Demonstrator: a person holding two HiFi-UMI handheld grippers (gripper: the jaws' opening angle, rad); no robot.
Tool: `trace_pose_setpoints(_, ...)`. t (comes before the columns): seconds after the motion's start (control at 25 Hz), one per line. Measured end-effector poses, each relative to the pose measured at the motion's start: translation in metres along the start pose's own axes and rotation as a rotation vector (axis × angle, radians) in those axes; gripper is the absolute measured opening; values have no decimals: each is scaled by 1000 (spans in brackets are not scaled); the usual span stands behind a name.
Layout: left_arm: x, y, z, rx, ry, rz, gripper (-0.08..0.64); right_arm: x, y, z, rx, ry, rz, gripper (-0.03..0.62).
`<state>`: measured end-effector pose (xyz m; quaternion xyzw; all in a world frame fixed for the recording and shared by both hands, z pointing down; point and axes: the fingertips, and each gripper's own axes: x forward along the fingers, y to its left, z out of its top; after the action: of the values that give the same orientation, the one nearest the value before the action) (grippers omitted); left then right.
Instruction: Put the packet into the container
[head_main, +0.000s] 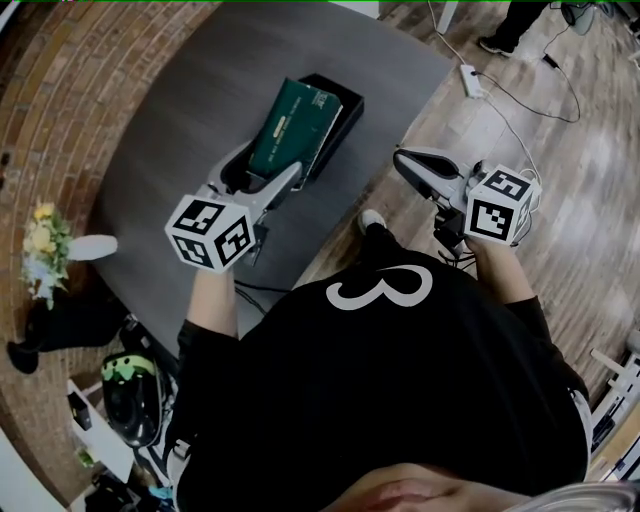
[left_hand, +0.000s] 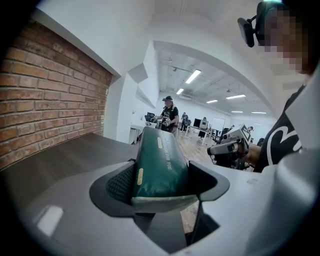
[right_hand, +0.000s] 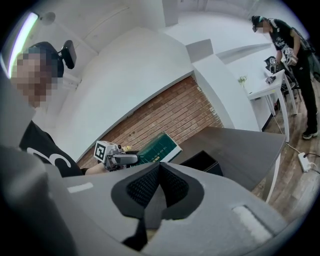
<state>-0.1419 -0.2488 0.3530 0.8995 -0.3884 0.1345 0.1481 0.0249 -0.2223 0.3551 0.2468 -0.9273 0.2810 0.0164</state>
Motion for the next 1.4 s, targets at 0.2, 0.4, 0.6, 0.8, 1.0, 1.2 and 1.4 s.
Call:
trace_pose_setpoints(0.2,23,19,-17,-2,67,-19,357,8,-24,10,18,17,0,2)
trace_pose_setpoints(0.4,41,30,-33,-25,126,-39,356,14,-48,15,55,24,-9,2)
trace_pose_setpoints(0.6,61,33,-52,-13,203,-47,356,20,-62,17,79,43,-13,2)
trace_pose_setpoints(0.8,77,39,-68,-14,263,-58,357,24,-70,14,89,62,-24,2)
trace_pose_setpoints(1.0,90,42,-81,-10,333,-57,357,22,-74,13,117,56,-30,2)
trace_pose_setpoints(1.2,102,43,-91,-36,388,-32,359,17,-79,14,125,59,-37,2)
trace_pose_setpoints(1.4,106,44,-93,-18,405,-27,370,19,-82,13,130,65,-40,2)
